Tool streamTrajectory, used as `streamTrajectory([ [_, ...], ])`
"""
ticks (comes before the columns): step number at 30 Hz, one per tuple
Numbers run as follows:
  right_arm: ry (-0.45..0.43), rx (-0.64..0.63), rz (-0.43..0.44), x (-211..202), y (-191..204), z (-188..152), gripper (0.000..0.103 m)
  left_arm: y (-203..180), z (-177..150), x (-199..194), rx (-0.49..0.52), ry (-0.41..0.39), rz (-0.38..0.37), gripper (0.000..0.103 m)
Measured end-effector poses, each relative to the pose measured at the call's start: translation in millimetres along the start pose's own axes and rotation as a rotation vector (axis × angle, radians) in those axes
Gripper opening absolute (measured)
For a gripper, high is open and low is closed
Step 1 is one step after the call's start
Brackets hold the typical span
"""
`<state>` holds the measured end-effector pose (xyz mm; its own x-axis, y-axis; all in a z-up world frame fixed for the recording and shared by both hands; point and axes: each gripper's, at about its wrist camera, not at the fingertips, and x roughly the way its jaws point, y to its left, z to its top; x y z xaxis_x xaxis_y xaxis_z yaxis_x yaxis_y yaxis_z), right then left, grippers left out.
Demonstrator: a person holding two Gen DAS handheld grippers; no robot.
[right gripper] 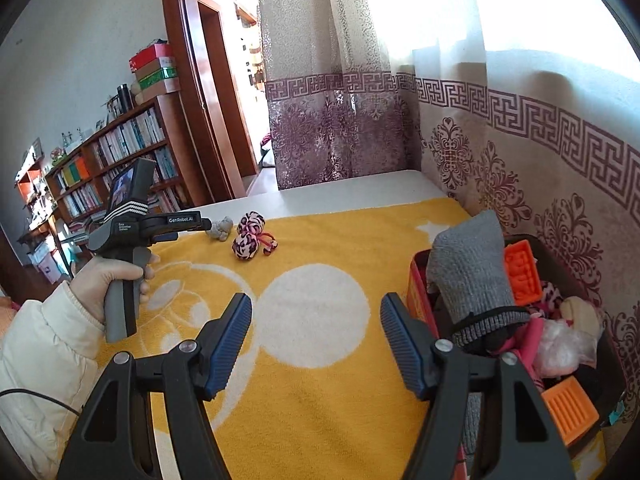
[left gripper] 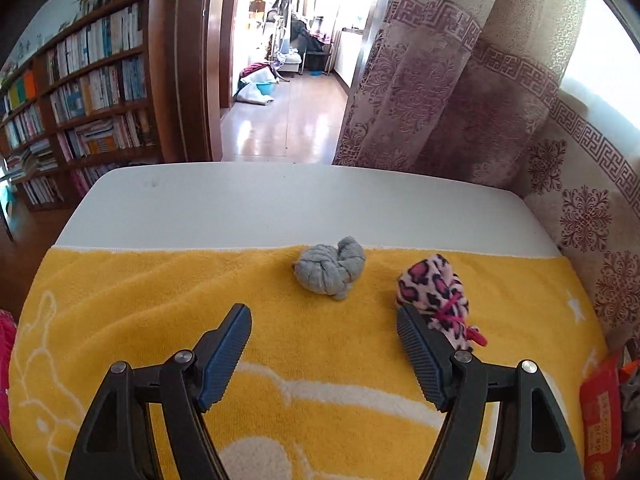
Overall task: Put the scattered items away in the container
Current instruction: 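Move both grippers back toward the grey sock and leopard hair tie, then grasp the grey sock with the left gripper while the right gripper grasps the leopard hair tie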
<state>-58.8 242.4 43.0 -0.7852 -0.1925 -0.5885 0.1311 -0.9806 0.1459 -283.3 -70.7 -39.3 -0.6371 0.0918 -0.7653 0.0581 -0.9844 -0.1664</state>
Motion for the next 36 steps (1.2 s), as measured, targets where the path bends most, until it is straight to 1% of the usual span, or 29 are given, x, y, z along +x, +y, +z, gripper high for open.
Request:
streamTrajectory([
  [4,0.027,0.006,-0.011,10.2,-3.1,-1.7,0.071,1.6,8.6,22.9,0.002,0.011,-0.018,0.077],
  [11,0.067,0.001,-0.026,27.1,-3.6,-3.8,0.071,1.9,20.8,56.4,-0.006,0.030,-0.013,0.076],
  [12,0.071,-0.003,-0.026,29.7,-2.3,-3.8,0.071,2.7,21.3,59.0,-0.009,0.035,-0.021,0.074],
  [13,0.077,-0.008,-0.025,32.9,-0.9,-3.8,0.071,3.7,20.9,61.6,-0.014,0.046,-0.039,0.056],
  [14,0.084,-0.014,-0.022,36.6,1.1,-3.6,0.071,5.0,19.9,64.4,-0.019,0.062,-0.068,0.049],
  [15,0.090,-0.021,-0.020,40.4,3.7,-3.2,0.071,5.6,18.6,64.3,-0.024,0.065,-0.079,0.049],
  [18,0.104,-0.046,-0.003,53.1,13.1,1.2,0.071,4.5,14.6,52.5,-0.016,0.066,-0.092,0.049],
  [22,0.135,-0.048,0.064,77.6,29.7,15.1,0.071,8.6,6.3,19.4,-0.016,0.031,-0.115,0.049],
  [24,0.154,-0.044,0.096,94.6,39.7,25.0,0.071,14.1,0.6,2.1,-0.033,0.009,-0.134,0.049],
  [28,0.202,-0.006,0.140,140.5,57.0,47.7,0.071,27.1,-8.3,-21.7,-0.071,-0.038,-0.127,0.049],
  [30,0.232,0.003,0.134,168.4,65.4,58.7,0.071,35.4,-11.0,-23.9,-0.097,-0.048,-0.123,0.049],
  [35,0.291,0.025,0.114,231.4,77.9,75.2,0.071,47.4,-11.8,-12.1,-0.153,-0.029,-0.128,0.049],
  [36,0.305,0.030,0.111,242.2,78.5,76.7,0.068,47.2,-12.6,-9.5,-0.152,-0.023,-0.133,0.049],
])
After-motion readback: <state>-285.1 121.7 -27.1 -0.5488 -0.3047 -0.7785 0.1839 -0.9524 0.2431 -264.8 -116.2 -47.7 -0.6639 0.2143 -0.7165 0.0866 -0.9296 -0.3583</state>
